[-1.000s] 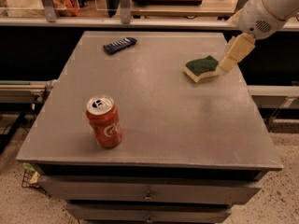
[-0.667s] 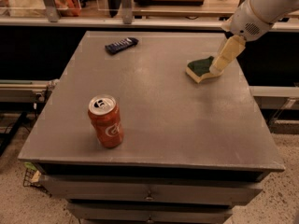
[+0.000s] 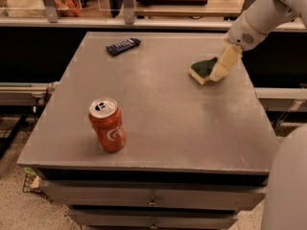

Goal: Pick sponge

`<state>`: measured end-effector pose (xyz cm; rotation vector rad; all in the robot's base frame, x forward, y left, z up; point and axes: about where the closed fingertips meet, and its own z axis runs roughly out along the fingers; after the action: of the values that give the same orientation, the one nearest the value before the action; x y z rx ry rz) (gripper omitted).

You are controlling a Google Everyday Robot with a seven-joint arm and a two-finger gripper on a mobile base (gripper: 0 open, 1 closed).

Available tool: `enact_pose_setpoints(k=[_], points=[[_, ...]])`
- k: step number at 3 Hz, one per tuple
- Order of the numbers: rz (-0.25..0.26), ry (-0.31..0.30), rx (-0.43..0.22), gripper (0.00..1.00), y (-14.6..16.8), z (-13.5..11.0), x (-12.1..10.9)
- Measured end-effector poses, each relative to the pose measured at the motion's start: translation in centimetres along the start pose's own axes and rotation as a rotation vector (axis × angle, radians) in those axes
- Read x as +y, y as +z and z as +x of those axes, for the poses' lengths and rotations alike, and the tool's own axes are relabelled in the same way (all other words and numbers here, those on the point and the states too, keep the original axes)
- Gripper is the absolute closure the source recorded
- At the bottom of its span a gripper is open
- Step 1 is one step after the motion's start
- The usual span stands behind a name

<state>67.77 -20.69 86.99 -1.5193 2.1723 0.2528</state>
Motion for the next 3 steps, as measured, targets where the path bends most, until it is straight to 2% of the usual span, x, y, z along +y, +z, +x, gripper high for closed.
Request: enact_pose_setpoints(k=[1,2,3], points=[[-0.044,-0.02,-0.005,0.0,2.2,0.1,-0.3],[-0.068,-0.043,-0.009,0.28,3.6,0.1,-0.3],[-0.075,-0.047,-0.009,0.51,3.9,0.2,-0.3]])
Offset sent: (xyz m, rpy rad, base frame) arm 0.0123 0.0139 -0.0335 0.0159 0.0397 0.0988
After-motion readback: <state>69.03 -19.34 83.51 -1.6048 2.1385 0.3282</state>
